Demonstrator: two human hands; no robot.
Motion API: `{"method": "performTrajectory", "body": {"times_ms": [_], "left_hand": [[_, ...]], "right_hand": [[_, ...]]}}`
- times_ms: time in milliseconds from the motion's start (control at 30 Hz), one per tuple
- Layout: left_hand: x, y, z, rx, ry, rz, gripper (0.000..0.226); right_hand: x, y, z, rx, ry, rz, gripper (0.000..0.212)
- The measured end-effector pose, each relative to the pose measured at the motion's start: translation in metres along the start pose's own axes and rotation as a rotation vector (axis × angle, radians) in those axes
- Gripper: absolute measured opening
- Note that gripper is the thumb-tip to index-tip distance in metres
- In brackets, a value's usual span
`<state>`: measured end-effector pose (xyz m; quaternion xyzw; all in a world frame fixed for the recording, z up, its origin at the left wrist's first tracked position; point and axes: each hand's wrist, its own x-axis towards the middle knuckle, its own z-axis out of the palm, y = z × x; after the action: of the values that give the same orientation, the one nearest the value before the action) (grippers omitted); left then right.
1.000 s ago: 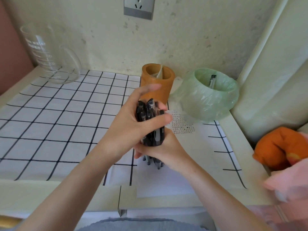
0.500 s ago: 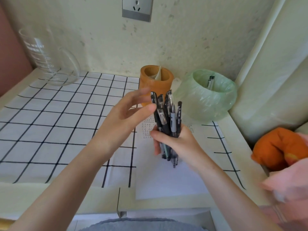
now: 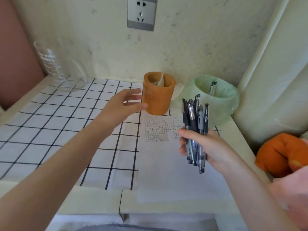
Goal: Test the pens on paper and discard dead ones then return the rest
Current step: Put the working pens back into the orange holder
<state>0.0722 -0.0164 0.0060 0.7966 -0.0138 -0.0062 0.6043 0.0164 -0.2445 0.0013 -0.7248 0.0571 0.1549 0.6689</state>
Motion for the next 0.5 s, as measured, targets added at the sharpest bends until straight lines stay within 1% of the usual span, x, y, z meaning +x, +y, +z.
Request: {"method": "performTrajectory", "body": {"times_ms": [100, 200, 300, 400, 500], "left_hand": [[0.021, -0.006, 0.006, 0.016, -0.003, -0.019, 0.062], [0.041, -0.013, 0.012, 0.040, -0.014, -0.020, 0.081], [0.058, -0.018, 0.019, 0.026, -0.061, -0.010, 0.097], [0.073, -0.021, 0.027, 0.019, -0.104, 0.029, 0.101], [0.088, -0.024, 0.031, 0.018, -0.106, 0.054, 0.108]], "right_hand": [[-0.002, 0.001, -0.002, -0.020, -0.015, 0.012, 0.012], [-0.001, 0.000, 0.001, -0.029, -0.034, 0.008, 0.011], [0.002, -0.001, 0.004, -0.031, -0.031, 0.011, 0.012], [0.005, -0.001, 0.003, -0.031, -0.017, 0.019, 0.013], [0.005, -0.001, 0.002, -0.020, -0.019, 0.023, 0.014]]}}
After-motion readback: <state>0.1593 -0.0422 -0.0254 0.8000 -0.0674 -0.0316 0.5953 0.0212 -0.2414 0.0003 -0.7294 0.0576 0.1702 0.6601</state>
